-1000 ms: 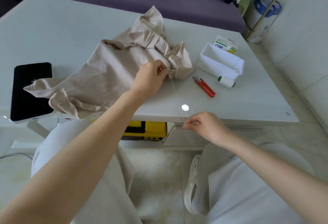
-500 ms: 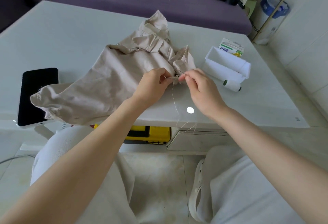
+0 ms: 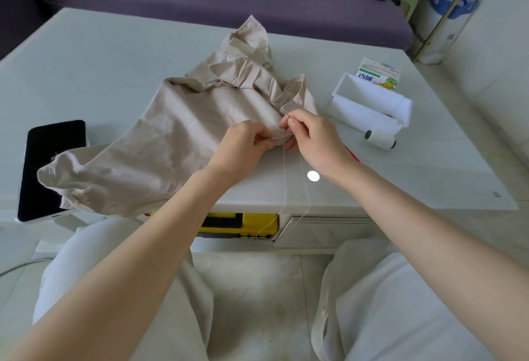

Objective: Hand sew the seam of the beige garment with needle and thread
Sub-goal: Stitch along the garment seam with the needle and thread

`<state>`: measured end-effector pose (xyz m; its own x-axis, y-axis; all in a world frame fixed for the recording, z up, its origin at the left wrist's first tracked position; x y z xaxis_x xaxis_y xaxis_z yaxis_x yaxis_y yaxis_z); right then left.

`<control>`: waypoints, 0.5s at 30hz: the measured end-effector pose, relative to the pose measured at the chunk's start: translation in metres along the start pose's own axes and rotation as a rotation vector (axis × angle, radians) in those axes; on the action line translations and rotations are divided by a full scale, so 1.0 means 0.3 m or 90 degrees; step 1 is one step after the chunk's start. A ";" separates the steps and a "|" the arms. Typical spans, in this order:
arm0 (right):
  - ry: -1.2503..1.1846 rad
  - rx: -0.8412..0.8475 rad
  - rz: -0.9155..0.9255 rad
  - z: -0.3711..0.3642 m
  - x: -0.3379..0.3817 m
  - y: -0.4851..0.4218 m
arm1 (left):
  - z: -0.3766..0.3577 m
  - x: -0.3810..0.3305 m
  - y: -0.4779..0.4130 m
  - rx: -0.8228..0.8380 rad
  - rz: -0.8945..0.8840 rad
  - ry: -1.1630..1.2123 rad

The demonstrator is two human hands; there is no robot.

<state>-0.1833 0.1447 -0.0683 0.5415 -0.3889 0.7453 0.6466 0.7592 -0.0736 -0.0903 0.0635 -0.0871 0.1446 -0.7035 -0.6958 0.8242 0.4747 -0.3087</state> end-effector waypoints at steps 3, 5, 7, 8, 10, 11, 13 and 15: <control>-0.022 0.006 -0.023 0.008 -0.025 0.000 | 0.005 0.003 -0.003 -0.004 0.002 -0.022; -0.045 0.003 -0.041 0.016 -0.040 0.002 | 0.003 0.010 -0.004 -0.007 0.019 -0.006; -0.062 -0.004 -0.053 0.022 -0.050 0.005 | -0.002 0.024 -0.004 -0.006 0.049 0.022; -0.071 -0.009 -0.057 0.025 -0.054 0.008 | -0.005 0.032 -0.004 -0.004 0.061 0.029; -0.084 -0.033 -0.061 0.037 -0.064 0.018 | -0.012 0.048 -0.007 0.002 0.082 0.046; -0.085 -0.050 -0.057 0.045 -0.068 0.025 | -0.018 0.055 -0.008 0.007 0.092 0.060; -0.073 -0.079 -0.048 0.055 -0.072 0.043 | -0.027 0.062 -0.008 0.019 0.104 0.079; -0.065 -0.095 -0.048 0.058 -0.076 0.057 | -0.033 0.066 -0.007 0.029 0.111 0.082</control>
<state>-0.1940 0.1756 -0.0752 0.4358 -0.3808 0.8155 0.7598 0.6414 -0.1065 -0.0946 0.0539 -0.1066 0.2175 -0.5380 -0.8144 0.8170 0.5569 -0.1497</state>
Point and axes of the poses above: each hand's wrist, its own y-axis away from the middle knuckle, its own z-axis out of the back of the hand, x = y × z, the point moved 9 cm from there along -y, towards the middle knuckle, and after that the axes turned 11 degrees about -z, right-handed, at the moved point
